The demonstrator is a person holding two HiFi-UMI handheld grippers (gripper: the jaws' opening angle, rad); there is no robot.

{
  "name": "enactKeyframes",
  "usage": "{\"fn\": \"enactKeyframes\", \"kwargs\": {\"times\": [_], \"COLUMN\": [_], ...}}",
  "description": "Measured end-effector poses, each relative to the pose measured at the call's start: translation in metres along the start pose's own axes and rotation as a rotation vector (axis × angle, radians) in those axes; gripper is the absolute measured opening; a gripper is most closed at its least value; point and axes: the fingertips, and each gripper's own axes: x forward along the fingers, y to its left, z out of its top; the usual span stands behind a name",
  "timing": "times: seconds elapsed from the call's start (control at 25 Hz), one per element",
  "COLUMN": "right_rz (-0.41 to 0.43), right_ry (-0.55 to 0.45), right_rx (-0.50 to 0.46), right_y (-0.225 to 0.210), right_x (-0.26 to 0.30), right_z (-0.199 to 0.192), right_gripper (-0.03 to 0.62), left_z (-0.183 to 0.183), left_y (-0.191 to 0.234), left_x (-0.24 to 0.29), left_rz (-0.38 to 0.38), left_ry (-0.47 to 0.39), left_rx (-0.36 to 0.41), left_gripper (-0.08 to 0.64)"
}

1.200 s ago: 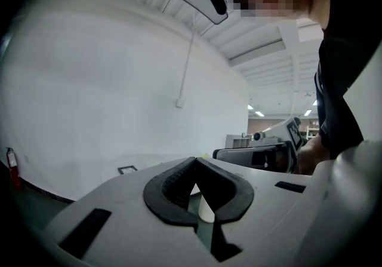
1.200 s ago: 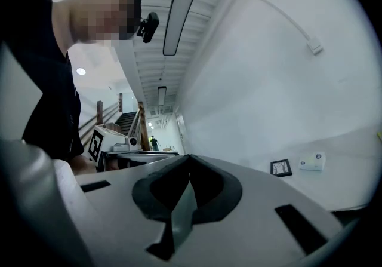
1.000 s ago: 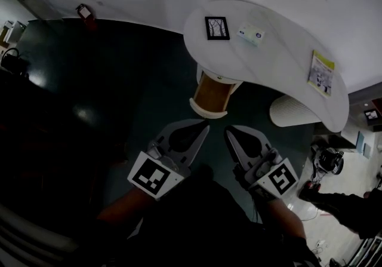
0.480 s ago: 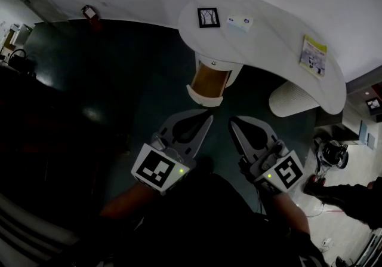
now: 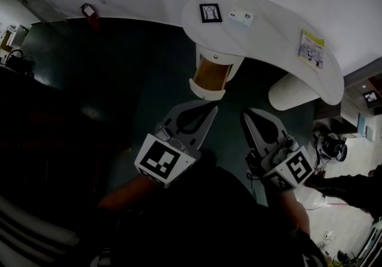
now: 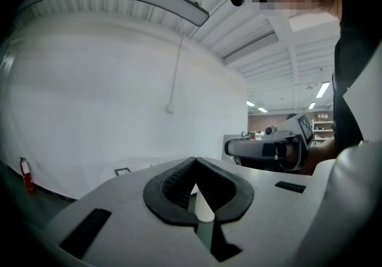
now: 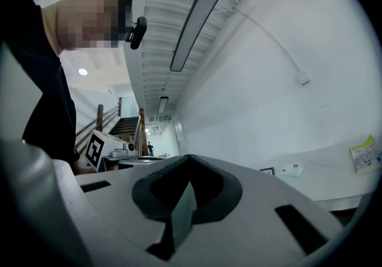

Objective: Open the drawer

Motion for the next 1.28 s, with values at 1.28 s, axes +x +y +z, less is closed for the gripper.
{"fn": "enactKeyframes", "kwargs": {"times": [1.28], "right_rz": [-0.04], "right_ry": [-0.008], "right_rx": [0.012], "right_y": [-0.001], "right_x": [0.009], "right_z": [-0.009], "right_gripper": [0.015], "left_z": [-0.013], "left_y": [0.023], "left_x": [-0.015], "left_rz": [0.022], "left_ry": [0.025], "left_rx": [-0.029], "left_gripper": [0.012]}}
